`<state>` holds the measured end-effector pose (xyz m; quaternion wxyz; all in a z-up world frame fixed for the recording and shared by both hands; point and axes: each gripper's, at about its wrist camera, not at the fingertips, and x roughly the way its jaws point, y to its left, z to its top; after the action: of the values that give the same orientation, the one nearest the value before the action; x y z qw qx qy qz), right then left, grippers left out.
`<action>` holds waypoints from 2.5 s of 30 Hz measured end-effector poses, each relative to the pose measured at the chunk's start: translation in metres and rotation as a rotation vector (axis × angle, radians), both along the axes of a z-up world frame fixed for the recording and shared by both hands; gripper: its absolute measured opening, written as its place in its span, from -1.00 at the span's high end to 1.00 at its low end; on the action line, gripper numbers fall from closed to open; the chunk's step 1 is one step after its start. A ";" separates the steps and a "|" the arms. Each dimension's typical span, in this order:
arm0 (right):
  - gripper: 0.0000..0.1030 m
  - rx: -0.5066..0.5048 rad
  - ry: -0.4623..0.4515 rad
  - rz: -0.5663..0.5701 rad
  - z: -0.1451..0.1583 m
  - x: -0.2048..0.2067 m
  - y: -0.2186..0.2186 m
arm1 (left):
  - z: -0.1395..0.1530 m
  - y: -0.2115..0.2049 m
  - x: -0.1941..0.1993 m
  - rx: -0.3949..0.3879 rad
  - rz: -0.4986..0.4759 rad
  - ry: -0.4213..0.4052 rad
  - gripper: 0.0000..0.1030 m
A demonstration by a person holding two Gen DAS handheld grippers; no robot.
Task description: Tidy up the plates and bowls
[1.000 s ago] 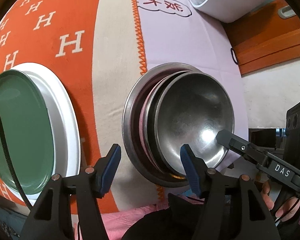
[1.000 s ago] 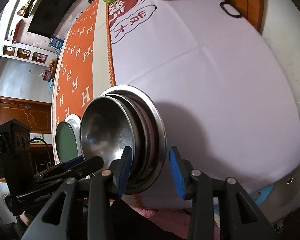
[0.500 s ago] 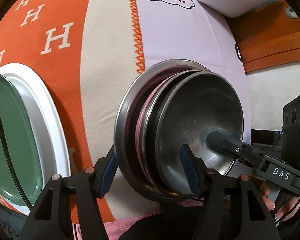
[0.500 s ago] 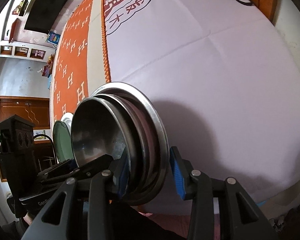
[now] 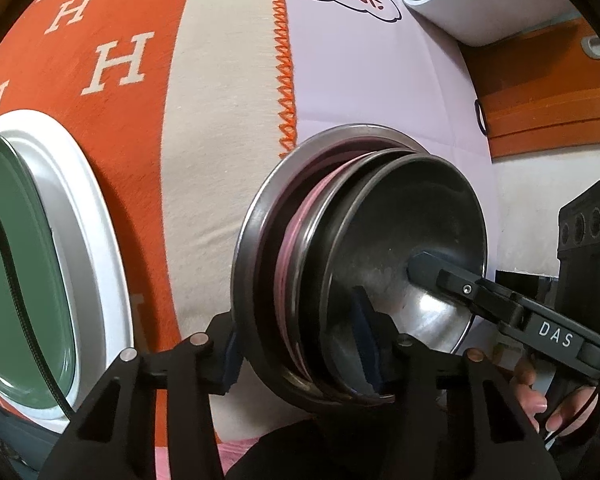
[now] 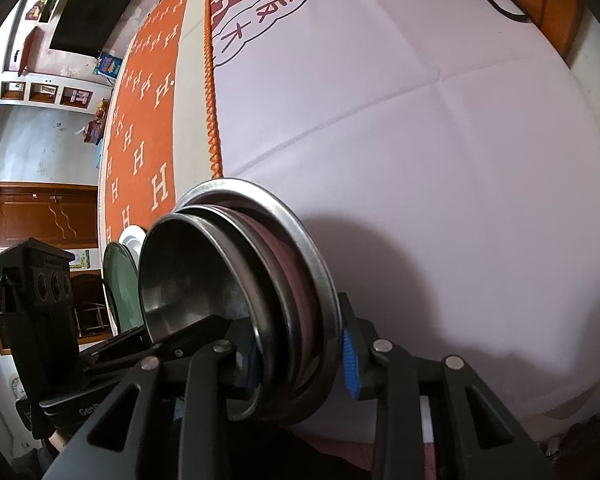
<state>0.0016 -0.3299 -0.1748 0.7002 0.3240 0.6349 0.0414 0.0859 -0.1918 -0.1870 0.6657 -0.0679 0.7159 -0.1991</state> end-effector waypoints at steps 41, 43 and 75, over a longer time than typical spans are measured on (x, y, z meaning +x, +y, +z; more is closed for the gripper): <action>0.40 -0.021 -0.326 0.126 0.093 0.003 0.057 | 0.116 0.073 -0.025 -0.074 0.033 -0.438 0.14; 0.40 -0.021 -0.338 0.125 0.096 0.004 0.063 | 0.120 0.079 -0.023 -0.071 0.025 -0.453 0.14; 0.37 -0.008 -0.318 0.128 0.090 0.043 0.216 | 0.117 0.234 0.019 -0.020 -0.026 -0.405 0.12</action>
<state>0.0449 -0.1138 -0.0846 0.7891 0.2692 0.5355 0.1342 0.1048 0.0425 -0.0699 0.7926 -0.0239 0.5663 -0.2246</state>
